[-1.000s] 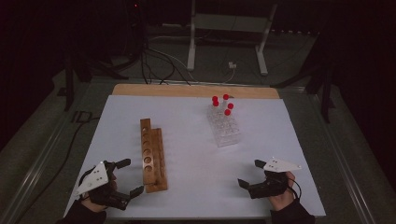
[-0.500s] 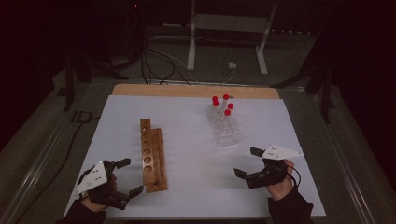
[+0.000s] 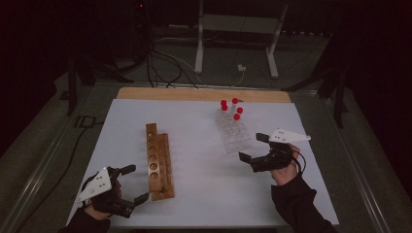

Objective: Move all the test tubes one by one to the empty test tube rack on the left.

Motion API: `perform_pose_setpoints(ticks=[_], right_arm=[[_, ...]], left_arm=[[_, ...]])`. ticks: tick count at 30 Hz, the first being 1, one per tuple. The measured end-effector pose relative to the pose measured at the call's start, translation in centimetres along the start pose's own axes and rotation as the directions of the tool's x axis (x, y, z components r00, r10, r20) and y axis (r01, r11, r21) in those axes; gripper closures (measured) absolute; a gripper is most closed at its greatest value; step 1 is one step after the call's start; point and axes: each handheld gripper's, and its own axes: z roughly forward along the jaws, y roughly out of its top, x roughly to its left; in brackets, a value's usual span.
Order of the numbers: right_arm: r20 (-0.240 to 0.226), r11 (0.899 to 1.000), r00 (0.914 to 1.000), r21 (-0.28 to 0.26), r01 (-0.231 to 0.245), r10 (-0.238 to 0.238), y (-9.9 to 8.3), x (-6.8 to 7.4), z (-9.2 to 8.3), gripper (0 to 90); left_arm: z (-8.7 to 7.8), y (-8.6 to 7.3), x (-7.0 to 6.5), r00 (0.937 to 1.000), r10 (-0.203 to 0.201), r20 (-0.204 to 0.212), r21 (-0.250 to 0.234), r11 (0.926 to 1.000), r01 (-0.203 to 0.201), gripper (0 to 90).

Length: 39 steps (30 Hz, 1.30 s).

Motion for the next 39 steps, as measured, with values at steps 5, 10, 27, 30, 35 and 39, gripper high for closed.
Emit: perform_pose_setpoints(ticks=[5,10,27,30,35,39], right_arm=[[0.010,1.000,0.9999,-0.001,-0.010,0.010,0.7,-0.9,1.5,0.0],[0.038,1.000,0.9990,-0.001,-0.023,0.023,1.4,-1.8,2.9,2.2],[0.169,0.997,0.9840,0.048,-0.066,0.057,1.5,-4.2,7.3,23.3],[0.200,0.996,0.9780,0.060,-0.073,0.059,1.3,-4.6,7.8,32.6],[0.234,0.993,0.9709,0.091,-0.073,0.050,0.9,-5.3,8.6,44.6],[0.261,0.990,0.9639,0.110,-0.086,0.055,0.7,-5.7,9.1,53.5]], left_arm=[[0.0,0.0,0.0,1.0000,-0.001,0.000,0.000,1.0000,0.001,0.4],[-0.1,0.0,0.1,1.0000,-0.002,0.001,-0.004,1.0000,0.002,0.3],[-0.1,0.0,0.1,1.0000,-0.004,0.000,-0.002,1.0000,0.004,0.3],[-0.1,0.0,0.1,1.0000,-0.006,0.000,-0.003,1.0000,0.006,0.4],[-0.1,0.0,0.1,1.0000,-0.009,0.003,-0.005,0.9999,0.009,0.4],[-0.1,0.0,0.1,1.0000,-0.006,0.003,-0.002,1.0000,0.006,0.4]])
